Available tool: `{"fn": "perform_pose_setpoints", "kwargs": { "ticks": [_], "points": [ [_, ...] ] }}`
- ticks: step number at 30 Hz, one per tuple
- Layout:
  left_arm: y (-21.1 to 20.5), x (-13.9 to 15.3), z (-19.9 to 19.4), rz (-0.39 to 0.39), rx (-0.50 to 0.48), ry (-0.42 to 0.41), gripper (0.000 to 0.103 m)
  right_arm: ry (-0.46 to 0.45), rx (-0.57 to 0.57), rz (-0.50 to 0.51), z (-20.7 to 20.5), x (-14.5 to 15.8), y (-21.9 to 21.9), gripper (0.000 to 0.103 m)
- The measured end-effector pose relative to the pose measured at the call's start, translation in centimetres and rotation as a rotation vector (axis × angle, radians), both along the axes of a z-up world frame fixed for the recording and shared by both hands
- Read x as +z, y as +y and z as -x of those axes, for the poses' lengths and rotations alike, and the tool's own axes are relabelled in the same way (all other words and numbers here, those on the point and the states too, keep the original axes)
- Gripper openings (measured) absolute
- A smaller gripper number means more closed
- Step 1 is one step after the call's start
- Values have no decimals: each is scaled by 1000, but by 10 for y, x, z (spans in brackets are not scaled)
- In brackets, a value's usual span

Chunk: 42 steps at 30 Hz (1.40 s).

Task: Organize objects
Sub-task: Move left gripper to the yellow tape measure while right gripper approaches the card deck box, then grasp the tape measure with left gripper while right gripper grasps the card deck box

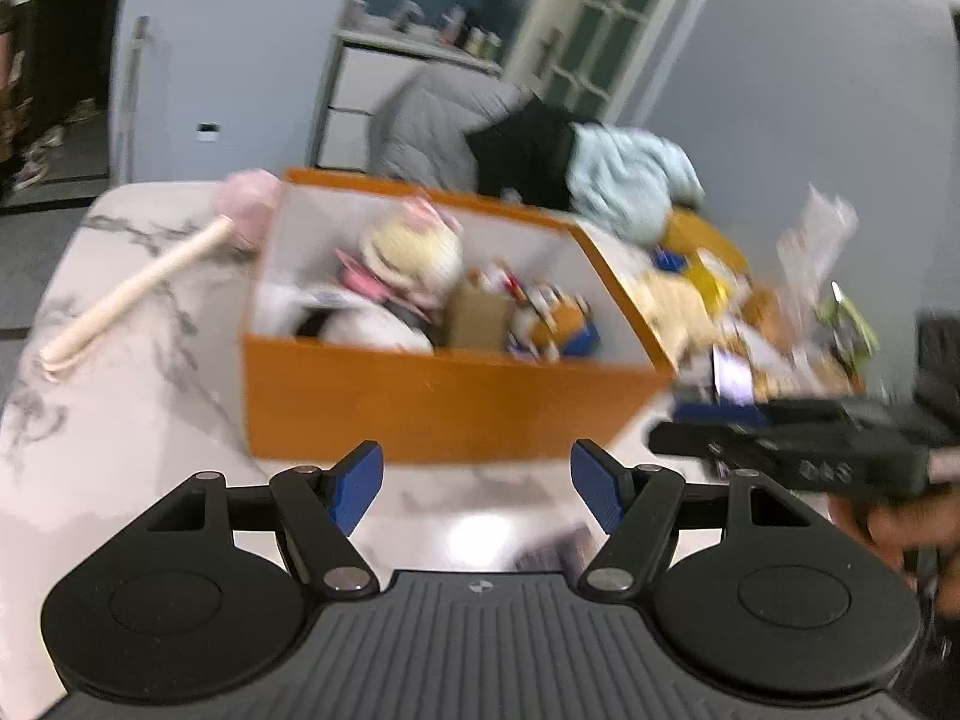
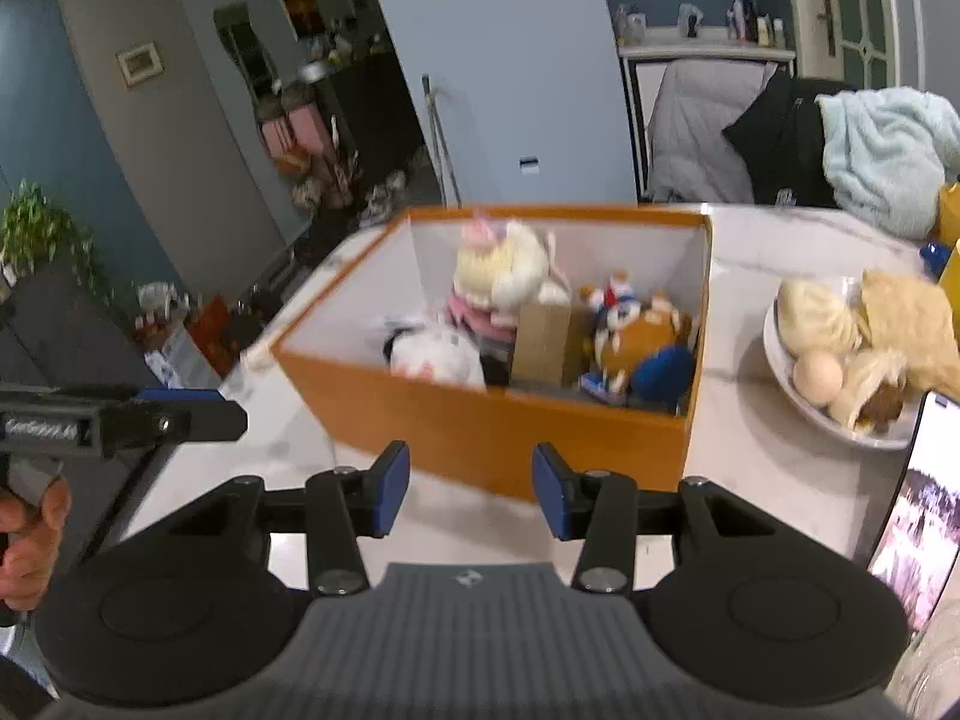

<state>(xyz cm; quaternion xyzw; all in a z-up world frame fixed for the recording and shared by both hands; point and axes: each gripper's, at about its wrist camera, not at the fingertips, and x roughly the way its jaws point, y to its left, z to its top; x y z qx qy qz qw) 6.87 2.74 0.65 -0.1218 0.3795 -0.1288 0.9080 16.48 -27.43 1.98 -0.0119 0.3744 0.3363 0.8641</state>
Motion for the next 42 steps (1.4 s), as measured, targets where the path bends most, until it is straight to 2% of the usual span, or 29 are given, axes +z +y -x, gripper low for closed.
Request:
{"fn": "perform_pose_setpoints", "kwargs": {
  "ticks": [5, 7, 11, 13, 15, 18, 22, 27, 33, 42],
  "points": [
    [-23, -19, 4, -67, -83, 35, 81, 10, 16, 57, 4, -16, -1, 50],
    [-31, -28, 5, -95, -106, 55, 81, 20, 13, 86, 4, -23, -2, 56],
    [-52, -44, 9, -170, -201, 101, 81, 29, 5, 148, 5, -34, 0, 60],
    [-64, -51, 12, -213, -269, 119, 81, 34, 4, 179, 5, -40, 1, 69],
    [-74, -57, 15, -238, -345, 142, 81, 39, 4, 210, 4, -48, 4, 71],
    [-82, -63, 20, -255, -400, 158, 81, 70, -14, 244, 0, -59, 7, 80],
    [-87, -71, 25, -258, -452, 190, 81, 129, -36, 254, -6, -70, 12, 81],
    [-96, -79, 30, -304, -499, 212, 81, 180, -32, 259, -8, -82, 21, 81],
    [-104, -89, 33, -332, -533, 234, 81, 188, -16, 303, -3, -97, 33, 81],
    [-120, -101, 39, -391, -596, 253, 81, 183, 3, 304, 1, -99, 39, 81]
  ]
}}
